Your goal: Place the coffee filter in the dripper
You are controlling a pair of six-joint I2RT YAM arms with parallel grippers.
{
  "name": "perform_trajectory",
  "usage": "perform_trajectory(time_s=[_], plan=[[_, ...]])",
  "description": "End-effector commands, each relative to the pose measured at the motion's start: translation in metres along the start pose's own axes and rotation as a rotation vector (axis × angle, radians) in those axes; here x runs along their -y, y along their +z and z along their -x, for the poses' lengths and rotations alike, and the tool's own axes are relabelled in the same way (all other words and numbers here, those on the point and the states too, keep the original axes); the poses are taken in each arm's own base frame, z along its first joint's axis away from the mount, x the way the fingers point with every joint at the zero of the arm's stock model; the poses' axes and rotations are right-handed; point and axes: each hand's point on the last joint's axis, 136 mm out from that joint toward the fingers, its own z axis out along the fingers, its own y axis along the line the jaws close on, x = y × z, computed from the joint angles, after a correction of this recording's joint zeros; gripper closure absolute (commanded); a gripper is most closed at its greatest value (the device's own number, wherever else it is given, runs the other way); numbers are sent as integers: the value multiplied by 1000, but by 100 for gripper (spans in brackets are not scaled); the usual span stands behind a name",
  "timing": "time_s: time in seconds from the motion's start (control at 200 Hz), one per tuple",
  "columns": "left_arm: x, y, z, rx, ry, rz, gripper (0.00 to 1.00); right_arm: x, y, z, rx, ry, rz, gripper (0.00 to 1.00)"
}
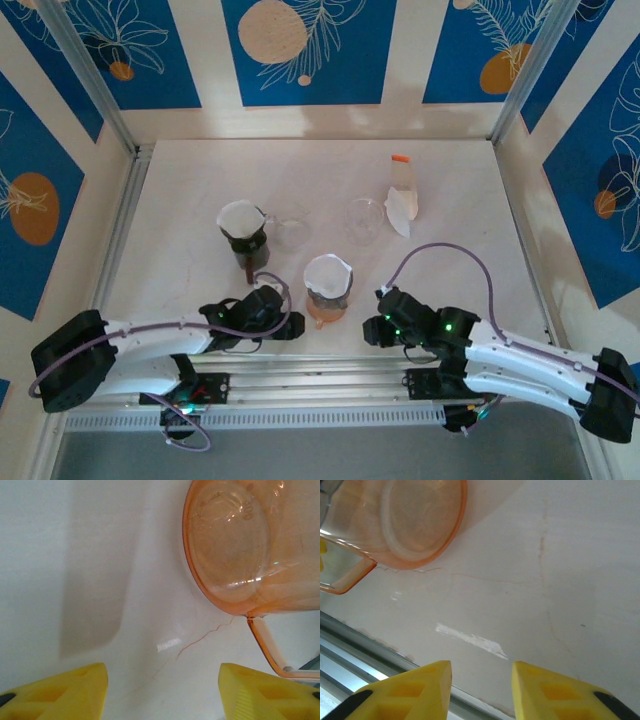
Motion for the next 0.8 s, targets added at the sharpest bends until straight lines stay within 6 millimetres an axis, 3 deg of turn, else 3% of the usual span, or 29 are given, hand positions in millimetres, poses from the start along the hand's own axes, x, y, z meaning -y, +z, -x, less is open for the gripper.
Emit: perform_trajectory(time_s=[0.0,0.54,0.795], plan=[[16,1,10,17,9,-41,42,-17,10,2,-14,-8,77,65],[23,22,23,-10,-22,-64,50,-17,35,5,-29,109,144,73],[29,29,35,-2,-34,-75,53,-22,43,21,-16,167,187,75]])
